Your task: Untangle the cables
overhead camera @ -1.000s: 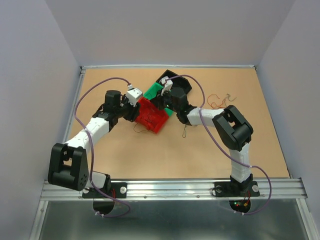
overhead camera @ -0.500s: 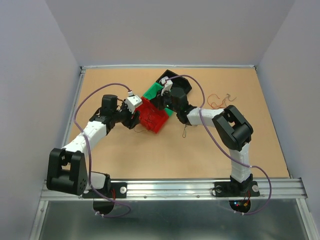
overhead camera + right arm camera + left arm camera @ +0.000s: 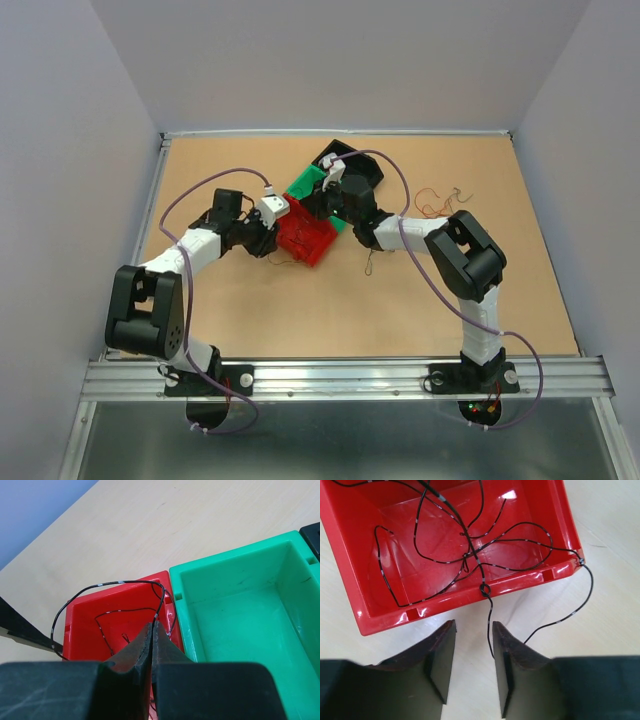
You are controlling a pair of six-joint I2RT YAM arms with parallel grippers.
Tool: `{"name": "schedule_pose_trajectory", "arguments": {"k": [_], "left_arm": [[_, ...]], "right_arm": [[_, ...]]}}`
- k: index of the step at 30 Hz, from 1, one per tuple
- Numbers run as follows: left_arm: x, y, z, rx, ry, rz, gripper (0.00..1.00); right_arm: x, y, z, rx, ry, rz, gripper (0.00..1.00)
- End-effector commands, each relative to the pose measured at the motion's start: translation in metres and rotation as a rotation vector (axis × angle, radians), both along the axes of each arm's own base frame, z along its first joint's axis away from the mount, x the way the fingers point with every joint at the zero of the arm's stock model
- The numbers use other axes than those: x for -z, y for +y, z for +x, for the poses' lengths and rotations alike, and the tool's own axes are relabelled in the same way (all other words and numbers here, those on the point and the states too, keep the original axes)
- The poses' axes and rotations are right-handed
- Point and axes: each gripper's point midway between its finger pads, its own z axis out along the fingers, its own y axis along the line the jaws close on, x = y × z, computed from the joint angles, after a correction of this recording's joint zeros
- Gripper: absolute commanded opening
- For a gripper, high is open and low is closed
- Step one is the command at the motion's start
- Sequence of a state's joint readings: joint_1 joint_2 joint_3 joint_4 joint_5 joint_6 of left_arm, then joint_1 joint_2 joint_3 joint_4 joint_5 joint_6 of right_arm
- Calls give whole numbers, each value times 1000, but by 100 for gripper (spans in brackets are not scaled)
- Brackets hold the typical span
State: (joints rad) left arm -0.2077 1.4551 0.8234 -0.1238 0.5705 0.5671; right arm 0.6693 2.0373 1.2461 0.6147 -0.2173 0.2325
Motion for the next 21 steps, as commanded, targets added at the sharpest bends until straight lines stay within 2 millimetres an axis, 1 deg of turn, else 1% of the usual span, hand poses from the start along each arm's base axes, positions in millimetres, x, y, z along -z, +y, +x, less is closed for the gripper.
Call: {"name": "schedule_pose_trajectory", "arguments": {"k": [1,2,3,4,7,8,10,12,13,14,15,16,19,20,21], "left_arm": [[-5,-7,7,41,0,6,34],[-2,-8,6,48,4,13,25],[-1,-8,6,50,7,13,4],[-3,-9,6,51,2,12,0],[-8,-7,5,38,-21,9,0],[-15,-6,6,30,-49,8,0],[-21,-5,7,11,-72,3,0],[-35,-3,11,-24,-109,-6,0],[-39,-2,12,-31,-123,-2,0],[-49,0,16,-65,-139,-8,0],[-53,1,17,-76,-136,-9,0],[-64,0,22,-92,-151,-18,0],[-76,-2,27,-137,-117,-46,0],[-86,-4,36,-144,-125,-56,0],[-90,-6,39,-153,-118,-66,0]], "right_arm": [[-33,8,-1,-25,-77,61,1],[-34,8,-1,-29,-80,63,0],[-33,8,-2,-33,-80,61,1],[-33,8,-2,-36,-79,61,1],[-32,8,-5,-48,-86,55,1],[-32,9,-6,-55,-91,52,1],[-32,9,-9,-70,-93,51,1],[-33,9,-13,-84,-107,51,1],[-34,8,-14,-90,-113,50,0],[-34,7,-16,-99,-123,47,1],[-35,8,-20,-115,-130,48,1],[-34,7,-21,-118,-132,47,1],[-35,8,-29,-149,-146,38,0],[-35,9,-31,-160,-154,34,0],[-35,11,-35,-177,-153,33,1]]}}
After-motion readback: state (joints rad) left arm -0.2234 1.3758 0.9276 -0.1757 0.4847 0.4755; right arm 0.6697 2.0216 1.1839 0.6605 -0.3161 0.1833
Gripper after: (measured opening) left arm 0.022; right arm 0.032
